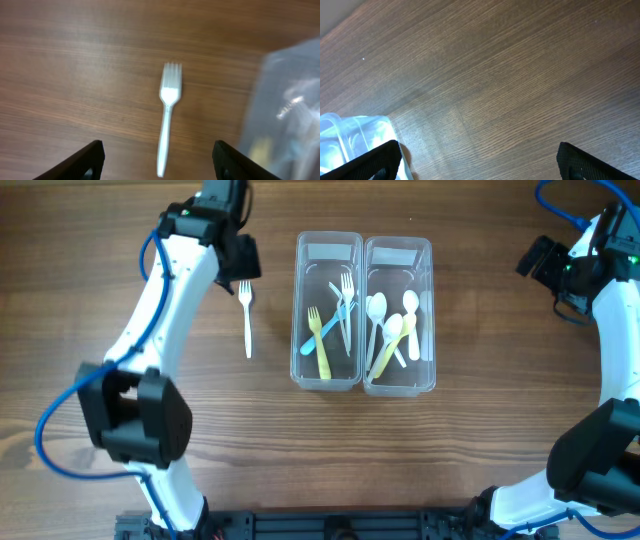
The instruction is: Pack container
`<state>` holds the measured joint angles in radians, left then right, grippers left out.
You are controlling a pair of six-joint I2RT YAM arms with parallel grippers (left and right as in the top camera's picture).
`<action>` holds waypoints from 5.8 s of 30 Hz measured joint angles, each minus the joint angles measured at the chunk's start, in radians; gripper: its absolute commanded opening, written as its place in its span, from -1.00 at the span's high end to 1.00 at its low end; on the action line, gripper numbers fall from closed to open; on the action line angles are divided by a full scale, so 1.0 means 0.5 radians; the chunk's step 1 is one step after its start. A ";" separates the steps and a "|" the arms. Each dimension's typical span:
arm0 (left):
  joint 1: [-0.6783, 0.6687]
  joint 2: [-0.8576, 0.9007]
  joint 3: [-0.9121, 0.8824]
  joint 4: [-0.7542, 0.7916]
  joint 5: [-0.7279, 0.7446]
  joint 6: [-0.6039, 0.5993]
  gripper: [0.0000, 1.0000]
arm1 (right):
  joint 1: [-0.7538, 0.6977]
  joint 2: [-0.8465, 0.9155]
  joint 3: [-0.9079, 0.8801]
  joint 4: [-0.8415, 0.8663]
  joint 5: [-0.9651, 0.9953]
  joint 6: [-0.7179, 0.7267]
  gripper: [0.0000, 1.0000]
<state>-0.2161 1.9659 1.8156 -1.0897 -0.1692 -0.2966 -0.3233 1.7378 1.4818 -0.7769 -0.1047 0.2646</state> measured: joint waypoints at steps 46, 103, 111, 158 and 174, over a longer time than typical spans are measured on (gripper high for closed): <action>0.000 0.447 -0.455 0.627 0.185 0.372 0.88 | 0.000 0.000 0.000 -0.001 0.000 0.000 -0.99; 0.405 -0.233 -0.053 -0.101 0.229 0.009 -0.86 | 0.535 0.619 0.000 0.494 -0.879 0.062 0.85; 0.405 -0.233 -0.053 -0.110 0.228 0.044 -0.99 | 0.128 0.536 0.070 0.418 -0.768 -0.072 0.91; 0.405 -0.233 -0.053 -0.113 0.228 0.074 -1.00 | 0.223 -2.589 -1.798 0.780 -0.232 -0.303 -0.99; 0.405 -0.233 -0.053 -0.111 0.228 0.082 -1.00 | 0.393 -3.433 -2.784 1.104 -0.311 -0.289 -0.99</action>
<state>-0.0135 1.8496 1.7889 -1.1450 -0.0551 -0.2558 -0.1268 0.0212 0.0898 -0.2249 -0.2604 0.1200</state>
